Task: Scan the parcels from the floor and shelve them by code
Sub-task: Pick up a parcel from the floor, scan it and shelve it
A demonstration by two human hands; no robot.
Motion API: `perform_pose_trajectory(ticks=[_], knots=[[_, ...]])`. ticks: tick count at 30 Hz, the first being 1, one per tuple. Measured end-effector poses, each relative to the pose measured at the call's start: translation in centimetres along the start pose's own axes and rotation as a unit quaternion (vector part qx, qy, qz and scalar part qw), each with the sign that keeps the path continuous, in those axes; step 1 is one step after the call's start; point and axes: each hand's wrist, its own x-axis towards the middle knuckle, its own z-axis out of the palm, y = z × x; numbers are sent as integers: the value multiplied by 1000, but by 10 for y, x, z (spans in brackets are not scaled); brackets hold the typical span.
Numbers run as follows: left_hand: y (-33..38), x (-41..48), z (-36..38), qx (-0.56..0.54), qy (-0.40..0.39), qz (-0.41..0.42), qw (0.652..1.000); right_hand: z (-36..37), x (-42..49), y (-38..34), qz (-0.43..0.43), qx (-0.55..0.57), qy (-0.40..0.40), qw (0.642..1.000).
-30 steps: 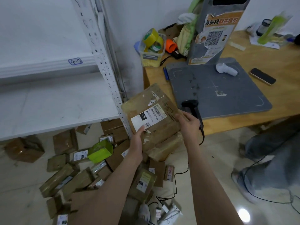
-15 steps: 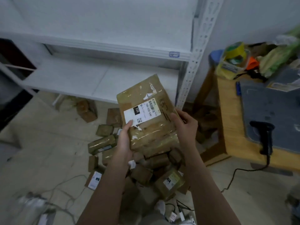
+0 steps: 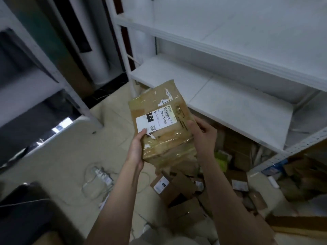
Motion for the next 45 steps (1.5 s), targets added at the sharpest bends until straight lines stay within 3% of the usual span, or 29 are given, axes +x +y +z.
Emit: perform_pose_trajectory(ticks=[6, 13, 24, 34, 45], knots=[[72, 3, -115, -17, 96, 60, 993, 144, -11, 2, -6, -18, -79, 997], [108, 19, -136, -14, 123, 76, 989, 191, 7, -7, 18, -9, -127, 992], [186, 92, -115, 21, 89, 79, 993, 243, 89, -14, 11, 14, -47, 999], [327, 217, -44, 33, 11, 129, 991, 310, 239, -60, -25, 62, 11, 998], [457, 298, 16, 53, -36, 201, 978, 365, 367, -114, -144, 70, -8, 987]])
